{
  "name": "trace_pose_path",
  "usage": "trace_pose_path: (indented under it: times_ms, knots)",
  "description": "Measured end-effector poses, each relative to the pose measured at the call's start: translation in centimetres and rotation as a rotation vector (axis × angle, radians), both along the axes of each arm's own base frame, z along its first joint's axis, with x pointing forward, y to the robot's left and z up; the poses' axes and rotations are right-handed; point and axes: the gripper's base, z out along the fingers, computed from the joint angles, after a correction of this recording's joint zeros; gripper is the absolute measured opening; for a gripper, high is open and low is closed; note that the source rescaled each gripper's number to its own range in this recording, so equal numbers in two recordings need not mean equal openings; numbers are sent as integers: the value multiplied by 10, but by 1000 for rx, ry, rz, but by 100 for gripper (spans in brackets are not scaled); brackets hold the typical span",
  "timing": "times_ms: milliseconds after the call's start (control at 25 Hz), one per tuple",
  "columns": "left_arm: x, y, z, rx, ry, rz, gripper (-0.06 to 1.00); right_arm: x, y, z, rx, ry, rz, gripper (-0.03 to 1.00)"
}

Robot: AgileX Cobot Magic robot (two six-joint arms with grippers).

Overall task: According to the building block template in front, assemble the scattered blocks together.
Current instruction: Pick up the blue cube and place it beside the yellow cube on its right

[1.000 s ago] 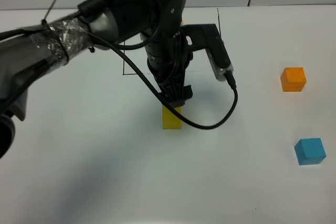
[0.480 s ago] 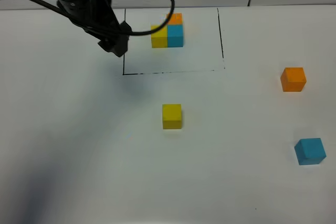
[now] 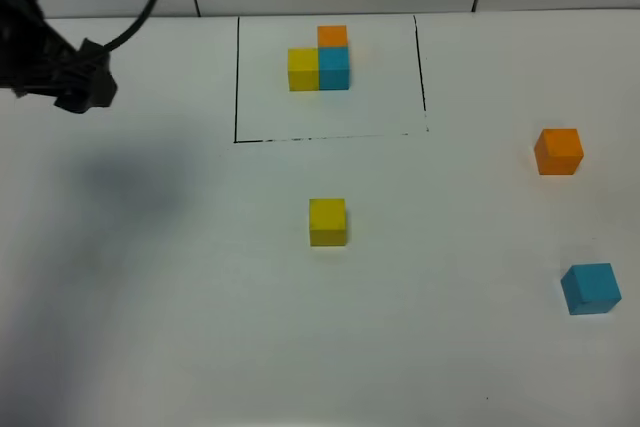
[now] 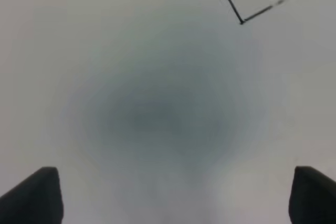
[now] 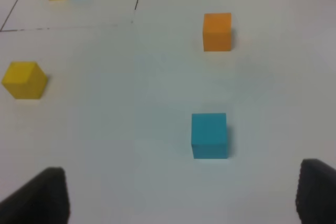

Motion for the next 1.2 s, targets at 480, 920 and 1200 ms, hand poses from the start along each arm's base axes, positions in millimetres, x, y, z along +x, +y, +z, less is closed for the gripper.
trace_pose_path:
  times_ms: [480, 920, 1200]
  knots:
    - [-122, 34, 50, -96, -155, 306, 94, 0, 0, 0, 0, 0, 0, 75]
    - [-195, 47, 37, -152, -271, 339, 91, 0, 0, 0, 3, 0, -2, 75]
    - [-246, 52, 3, -226, -333, 323, 87, 0, 0, 0, 6, 1, -3, 75]
